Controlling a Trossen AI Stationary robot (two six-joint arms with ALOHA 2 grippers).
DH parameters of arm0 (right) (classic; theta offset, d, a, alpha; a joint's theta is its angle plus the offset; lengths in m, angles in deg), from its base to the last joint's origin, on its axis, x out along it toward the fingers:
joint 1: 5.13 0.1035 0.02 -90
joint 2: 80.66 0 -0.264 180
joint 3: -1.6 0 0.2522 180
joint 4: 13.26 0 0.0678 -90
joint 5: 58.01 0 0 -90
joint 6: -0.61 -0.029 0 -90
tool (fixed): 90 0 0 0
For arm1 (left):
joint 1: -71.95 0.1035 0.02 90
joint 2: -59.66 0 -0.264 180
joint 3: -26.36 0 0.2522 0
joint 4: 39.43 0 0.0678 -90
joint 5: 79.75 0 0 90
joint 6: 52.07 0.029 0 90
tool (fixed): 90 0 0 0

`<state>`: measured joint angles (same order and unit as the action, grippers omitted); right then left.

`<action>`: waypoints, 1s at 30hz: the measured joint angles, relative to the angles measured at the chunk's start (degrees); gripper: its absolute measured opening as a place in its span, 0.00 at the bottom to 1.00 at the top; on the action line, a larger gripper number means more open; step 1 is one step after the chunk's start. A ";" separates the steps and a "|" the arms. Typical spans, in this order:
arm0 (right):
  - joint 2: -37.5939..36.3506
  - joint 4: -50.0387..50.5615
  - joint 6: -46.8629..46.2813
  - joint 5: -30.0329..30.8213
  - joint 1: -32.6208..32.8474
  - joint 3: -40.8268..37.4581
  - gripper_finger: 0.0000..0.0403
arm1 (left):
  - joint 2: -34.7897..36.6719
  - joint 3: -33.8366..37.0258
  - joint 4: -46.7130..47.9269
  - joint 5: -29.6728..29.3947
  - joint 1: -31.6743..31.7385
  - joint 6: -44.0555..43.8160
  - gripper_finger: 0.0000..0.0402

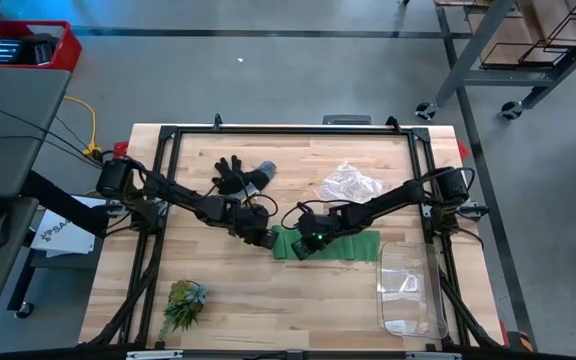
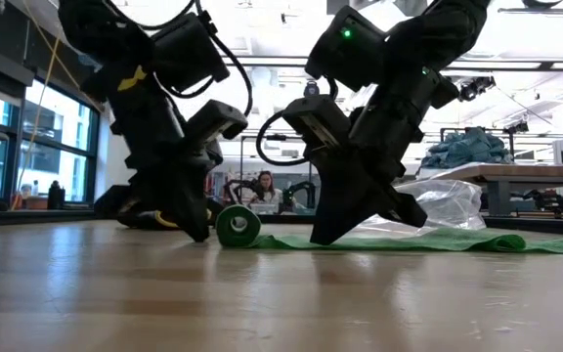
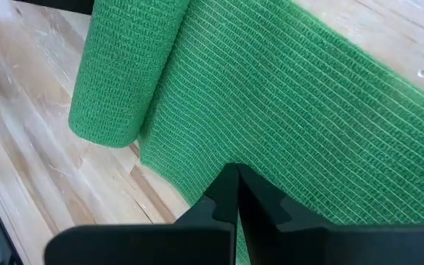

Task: Roll bandage
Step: Roll the green bandage

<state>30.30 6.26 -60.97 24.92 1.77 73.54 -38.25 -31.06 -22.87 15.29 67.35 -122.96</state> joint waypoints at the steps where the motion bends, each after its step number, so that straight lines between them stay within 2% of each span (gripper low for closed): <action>1: 0.01 -0.01 0.00 0.00 0.00 0.00 0.00 | -0.16 0.02 -0.70 -0.57 -0.02 0.00 0.00; 7: 0.04 -0.10 -0.09 0.04 0.00 -0.02 0.00 | -1.50 -0.02 -6.81 -3.04 0.17 -1.07 0.00; 19: -0.70 -0.24 0.10 0.15 0.00 -0.12 0.00 | -1.22 0.03 -12.65 -1.01 0.13 -1.45 0.00; 30: -5.67 11.84 4.59 0.44 -0.17 -0.33 0.00 | -1.22 0.03 -13.11 -0.15 0.44 -0.88 0.00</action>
<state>24.62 18.10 -56.38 25.36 1.59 73.21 -39.47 -31.03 -35.98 15.14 67.78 -123.85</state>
